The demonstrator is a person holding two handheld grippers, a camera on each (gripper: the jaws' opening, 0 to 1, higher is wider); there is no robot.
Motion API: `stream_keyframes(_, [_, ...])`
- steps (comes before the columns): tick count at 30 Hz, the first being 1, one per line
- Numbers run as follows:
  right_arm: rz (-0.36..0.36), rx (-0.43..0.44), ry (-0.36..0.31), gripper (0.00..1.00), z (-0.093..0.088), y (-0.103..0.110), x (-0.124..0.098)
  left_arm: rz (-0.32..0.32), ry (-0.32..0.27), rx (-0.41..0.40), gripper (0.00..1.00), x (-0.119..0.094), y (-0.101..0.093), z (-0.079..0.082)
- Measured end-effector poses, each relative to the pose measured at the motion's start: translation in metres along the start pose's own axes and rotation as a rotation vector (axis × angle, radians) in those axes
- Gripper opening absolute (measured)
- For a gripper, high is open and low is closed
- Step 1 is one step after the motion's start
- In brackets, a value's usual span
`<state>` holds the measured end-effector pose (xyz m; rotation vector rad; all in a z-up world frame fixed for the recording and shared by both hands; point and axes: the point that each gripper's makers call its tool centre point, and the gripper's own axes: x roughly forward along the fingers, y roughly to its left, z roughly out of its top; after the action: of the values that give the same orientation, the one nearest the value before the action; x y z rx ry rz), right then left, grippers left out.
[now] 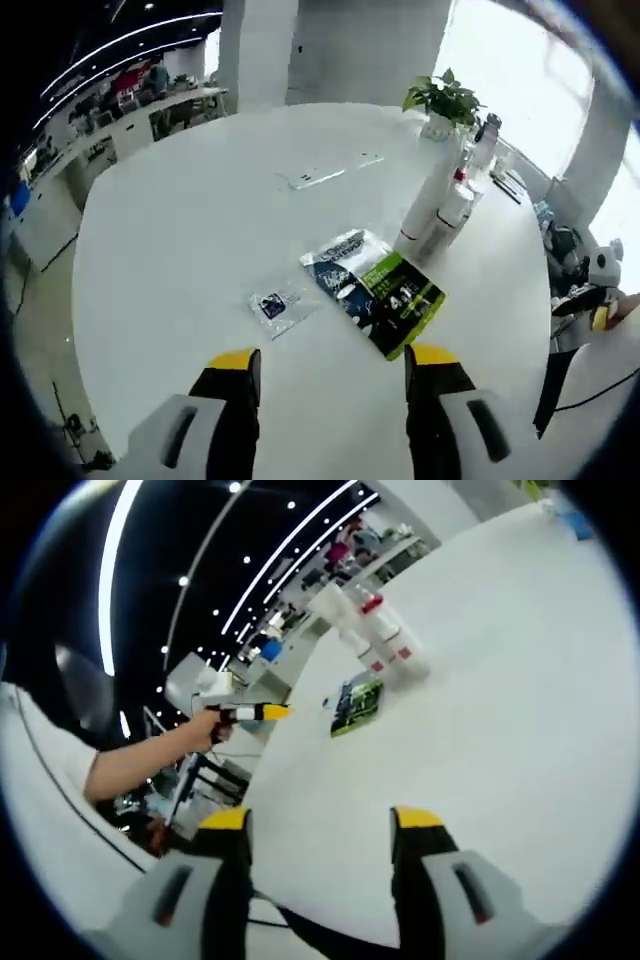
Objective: Arrange the skincare products in the storage area until every visible bottle or jar stands upright without overlapping.
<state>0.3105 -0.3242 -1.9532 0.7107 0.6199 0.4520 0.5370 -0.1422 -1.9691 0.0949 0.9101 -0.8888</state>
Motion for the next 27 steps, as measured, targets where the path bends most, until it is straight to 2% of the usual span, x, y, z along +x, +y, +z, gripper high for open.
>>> stream_keyframes(4, [0.035, -0.021, 0.031, 0.54, -0.002, 0.008, 0.014, 0.0, -0.032, -0.021, 0.6, -0.025, -0.007, -0.017])
stream_keyframes(9, [0.074, -0.042, 0.066, 0.54, -0.005, 0.018, 0.029, 0.052, -0.024, -0.013, 0.62, -0.052, -0.002, -0.044])
stream_keyframes(16, [0.113, -0.061, 0.089, 0.54, -0.005, 0.028, 0.042, 0.121, 0.001, -0.136, 0.64, -0.092, 0.019, -0.102])
stream_keyframes(21, [0.119, -0.069, 0.104, 0.54, -0.009, 0.03, 0.043, 0.199, 0.063, -0.15, 0.64, -0.118, 0.029, -0.147])
stream_keyframes(27, [0.115, -0.063, 0.117, 0.54, -0.014, 0.028, 0.041, 0.255, 0.174, -0.138, 0.66, -0.131, 0.031, -0.194])
